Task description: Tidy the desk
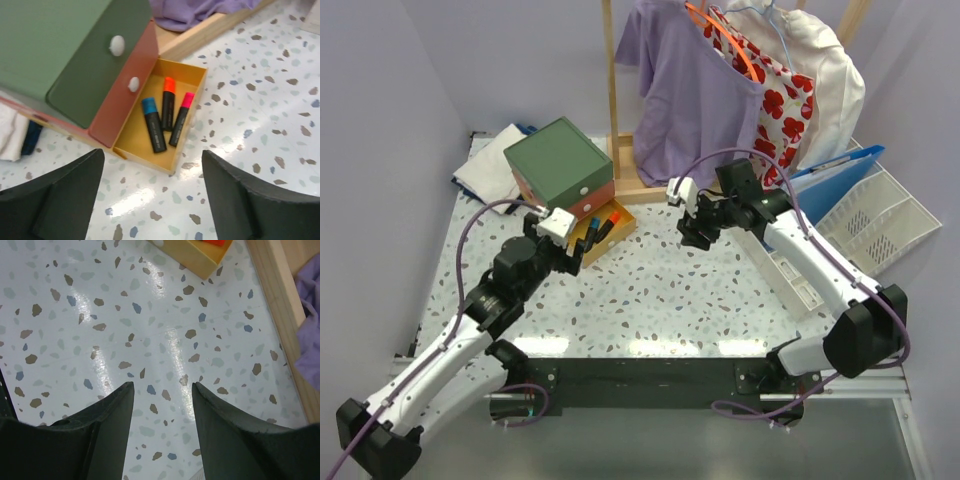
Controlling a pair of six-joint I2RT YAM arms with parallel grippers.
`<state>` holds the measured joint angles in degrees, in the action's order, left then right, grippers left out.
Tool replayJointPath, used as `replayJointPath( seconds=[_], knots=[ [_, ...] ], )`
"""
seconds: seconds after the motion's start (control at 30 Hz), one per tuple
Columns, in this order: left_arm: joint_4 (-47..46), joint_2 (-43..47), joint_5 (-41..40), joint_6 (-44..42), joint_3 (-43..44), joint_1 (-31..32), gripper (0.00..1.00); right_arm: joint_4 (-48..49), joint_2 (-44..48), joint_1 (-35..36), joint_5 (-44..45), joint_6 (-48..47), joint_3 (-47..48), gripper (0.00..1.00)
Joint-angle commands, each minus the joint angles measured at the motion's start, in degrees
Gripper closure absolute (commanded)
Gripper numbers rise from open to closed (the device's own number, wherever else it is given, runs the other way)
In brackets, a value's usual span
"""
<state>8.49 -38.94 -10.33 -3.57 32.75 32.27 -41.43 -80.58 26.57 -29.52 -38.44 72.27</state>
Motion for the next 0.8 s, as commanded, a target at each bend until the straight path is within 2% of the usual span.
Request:
replayJointPath(
  seconds=[0.0,0.1,0.13,0.17,0.2,0.23,0.27,0.3,0.33,0.53,0.77],
  knots=[
    [4.2,-6.3,9.9,6.4,6.7,0.0,0.23,4.7,2.5,-0.6,-2.3,0.2,-1.7,0.46],
    [5.1,-10.8,11.5,9.0,8.3,2.3,0.48,4.8,2.6,-0.7,-2.6,0.1,-1.6,0.46],
    [5.2,-12.9,9.3,9.5,8.9,5.3,0.58,4.8,2.6,-0.7,-2.8,0.0,-1.8,0.46],
    [5.2,-14.0,7.4,9.6,9.3,7.4,0.63,5.0,2.5,-0.7,-2.9,-0.2,-2.0,0.46],
    [5.1,-15.4,5.3,9.8,10.1,9.7,0.75,5.0,2.5,-0.8,-3.2,-0.2,-2.1,0.46],
    [5.4,-18.5,1.9,10.1,10.7,13.5,0.8,4.9,2.4,-0.7,-3.3,-0.4,-2.1,0.46],
    [5.7,-20.4,1.1,10.2,11.4,14.8,0.86,4.8,2.3,-0.7,-3.3,-0.7,-2.1,0.46],
    [6.6,-22.2,0.6,10.7,12.8,15.7,0.97,4.7,1.9,-0.7,-3.3,-0.8,-2.2,0.46],
    [6.9,-26.1,-1.6,10.9,13.3,16.8,1.0,4.4,1.7,-0.7,-3.3,-0.9,-2.0,0.46],
    [7.2,-39.5,-10.7,7.5,17.7,18.3,1.0,3.6,0.0,-0.6,-3.4,-1.5,-1.9,0.46],
    [3.2,-52.2,-19.7,-2.1,22.1,17.7,1.0,2.8,-1.1,-0.6,-2.9,-2.1,-1.6,0.46]
  ],
)
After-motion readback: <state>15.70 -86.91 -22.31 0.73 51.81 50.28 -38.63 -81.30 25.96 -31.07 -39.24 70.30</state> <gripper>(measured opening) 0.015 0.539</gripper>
